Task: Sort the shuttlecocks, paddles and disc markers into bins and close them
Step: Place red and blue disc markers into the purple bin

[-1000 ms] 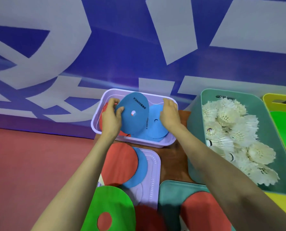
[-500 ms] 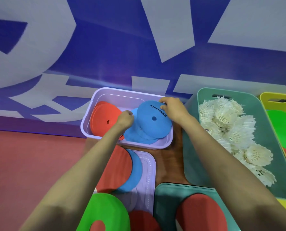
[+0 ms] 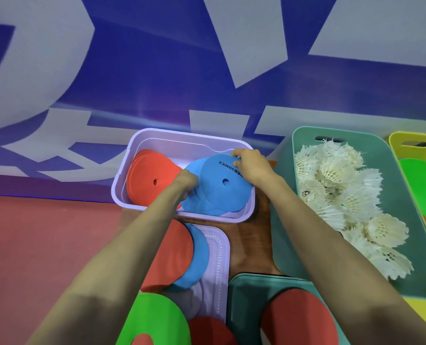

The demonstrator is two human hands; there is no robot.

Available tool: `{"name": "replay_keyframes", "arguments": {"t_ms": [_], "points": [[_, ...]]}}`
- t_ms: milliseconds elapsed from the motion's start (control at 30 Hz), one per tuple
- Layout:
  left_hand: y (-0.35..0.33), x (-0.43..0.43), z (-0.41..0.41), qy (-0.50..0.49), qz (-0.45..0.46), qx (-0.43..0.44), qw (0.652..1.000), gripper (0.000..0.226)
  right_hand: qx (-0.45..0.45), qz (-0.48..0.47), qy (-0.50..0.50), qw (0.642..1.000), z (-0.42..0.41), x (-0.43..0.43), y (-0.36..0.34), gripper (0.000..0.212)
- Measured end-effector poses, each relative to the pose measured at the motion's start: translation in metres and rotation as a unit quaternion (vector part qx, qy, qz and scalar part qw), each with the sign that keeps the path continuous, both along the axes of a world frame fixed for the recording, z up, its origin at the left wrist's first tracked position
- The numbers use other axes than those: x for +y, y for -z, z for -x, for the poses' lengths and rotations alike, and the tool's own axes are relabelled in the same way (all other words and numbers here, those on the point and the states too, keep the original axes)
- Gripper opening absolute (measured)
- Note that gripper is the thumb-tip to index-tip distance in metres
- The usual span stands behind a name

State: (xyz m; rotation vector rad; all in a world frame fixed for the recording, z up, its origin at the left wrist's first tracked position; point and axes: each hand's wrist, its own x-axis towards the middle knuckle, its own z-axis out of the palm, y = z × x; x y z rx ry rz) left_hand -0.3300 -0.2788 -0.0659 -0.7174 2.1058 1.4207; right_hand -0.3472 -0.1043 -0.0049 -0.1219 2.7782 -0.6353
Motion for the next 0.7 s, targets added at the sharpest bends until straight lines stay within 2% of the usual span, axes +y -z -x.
{"name": "replay_keyframes", "arguments": {"t_ms": [100,167,267,400,500,567,700], "points": [[0.0,-0.009,-0.001,-0.001,-0.011,0.016,1.0,0.029,-0.013,0.026,0.013,1.0,0.001,0.0,-0.005,0.018],[-0.002,-0.022,0.0,-0.007,0.012,0.052,0.999,0.031,-0.023,0.063,0.021,0.998,0.006,-0.001,-0.008,0.017],[-0.007,-0.04,0.001,0.033,0.039,0.084,0.995,0.028,-0.031,0.104,0.023,0.994,0.012,-0.005,-0.01,0.017],[-0.015,-0.048,-0.004,0.12,0.111,0.073,0.984,0.016,-0.072,0.061,-0.014,0.995,0.019,-0.02,-0.001,0.029],[-0.031,-0.047,-0.008,0.167,0.202,0.097,0.96,0.044,-0.092,-0.032,-0.062,0.993,0.019,-0.026,0.01,0.055],[-0.042,-0.044,-0.015,0.185,0.216,0.136,0.949,0.051,-0.056,-0.066,-0.088,0.992,0.014,-0.027,0.011,0.068],[-0.063,-0.035,-0.047,0.203,0.244,0.23,0.92,0.046,0.047,-0.049,-0.127,0.99,-0.02,-0.023,-0.009,0.07]]}}
